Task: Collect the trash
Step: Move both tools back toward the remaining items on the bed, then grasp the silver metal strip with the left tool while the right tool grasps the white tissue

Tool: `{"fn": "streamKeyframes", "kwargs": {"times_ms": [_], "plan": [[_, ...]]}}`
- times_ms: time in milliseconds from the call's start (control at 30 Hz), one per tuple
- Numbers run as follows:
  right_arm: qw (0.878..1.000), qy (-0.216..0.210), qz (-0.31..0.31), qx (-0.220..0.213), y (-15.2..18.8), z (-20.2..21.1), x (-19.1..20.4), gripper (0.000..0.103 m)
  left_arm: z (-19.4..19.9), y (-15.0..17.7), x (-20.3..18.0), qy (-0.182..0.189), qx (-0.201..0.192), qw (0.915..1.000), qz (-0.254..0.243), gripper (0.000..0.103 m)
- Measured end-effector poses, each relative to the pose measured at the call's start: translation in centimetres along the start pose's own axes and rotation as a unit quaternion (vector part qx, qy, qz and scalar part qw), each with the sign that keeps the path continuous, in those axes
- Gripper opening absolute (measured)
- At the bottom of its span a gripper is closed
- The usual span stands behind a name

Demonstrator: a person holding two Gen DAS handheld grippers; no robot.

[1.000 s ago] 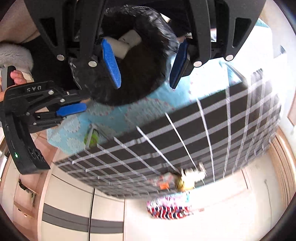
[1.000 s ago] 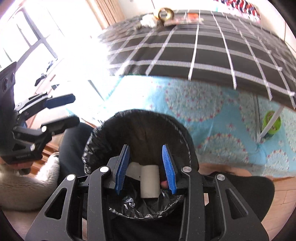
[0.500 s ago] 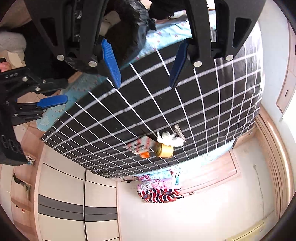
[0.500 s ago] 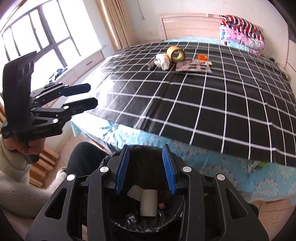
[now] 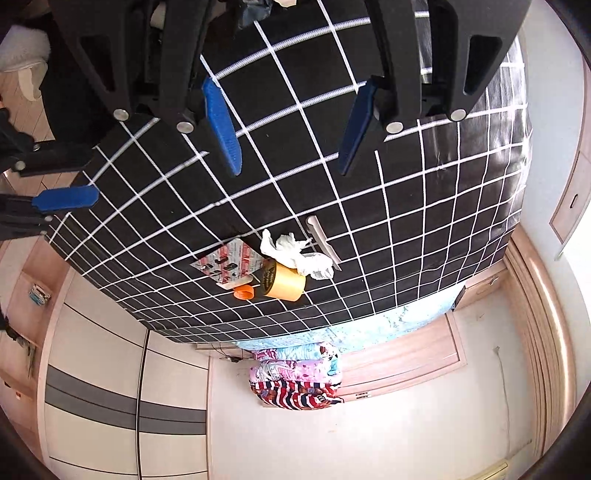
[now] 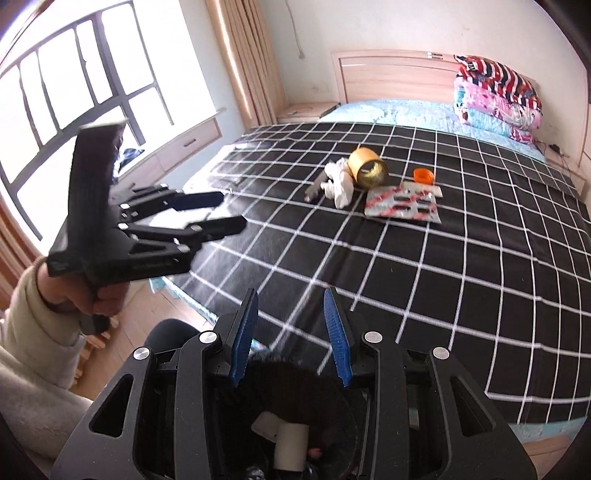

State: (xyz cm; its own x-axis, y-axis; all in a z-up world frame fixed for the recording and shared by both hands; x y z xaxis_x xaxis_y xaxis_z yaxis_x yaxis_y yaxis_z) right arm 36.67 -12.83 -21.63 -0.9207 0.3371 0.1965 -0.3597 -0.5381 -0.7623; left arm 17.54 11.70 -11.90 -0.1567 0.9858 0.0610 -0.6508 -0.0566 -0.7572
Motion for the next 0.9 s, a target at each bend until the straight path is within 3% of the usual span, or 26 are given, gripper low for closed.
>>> {"fn": "streamKeyframes", "kwargs": {"times_ms": [433,667,800,900], "plan": [[1.000,0.000,-0.006,0.005,-5.3,-4.6,-1.6,0.037,-7.4,-2.5,2.1,0.001,0.040,0.9989,0.024,0.053],[0.998,-0.027,-0.056,0.020,-7.1,-7.7,-3.5,0.037,-10.4,-3.2,2.9,-0.008,0.053,0.9982,0.026,0.052],[0.997,-0.027,-0.066,0.028,-7.6,-9.4,-4.2,0.037,-11.8,-3.2,3.5,-0.009,0.064,0.9974,0.031,0.037],[0.997,-0.021,-0.069,0.037,-7.7,-10.8,-4.6,0.037,-12.3,-3.4,3.9,-0.009,0.064,0.9974,0.032,0.032]]}}
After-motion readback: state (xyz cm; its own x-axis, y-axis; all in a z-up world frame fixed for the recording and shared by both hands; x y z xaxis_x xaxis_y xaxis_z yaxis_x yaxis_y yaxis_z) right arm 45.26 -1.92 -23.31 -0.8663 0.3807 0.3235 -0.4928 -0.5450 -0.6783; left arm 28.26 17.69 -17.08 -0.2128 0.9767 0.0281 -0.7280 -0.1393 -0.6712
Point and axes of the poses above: each gripper's, at about its wrist camera, not at the fingertips, and z roughly against the way its jaws point, x to its left, y to its underside, the point moved 5 cm from there along -z, roughly the way its jaws point, and after that the axes turned 4 degrees about -x, right-handed, at the moved point
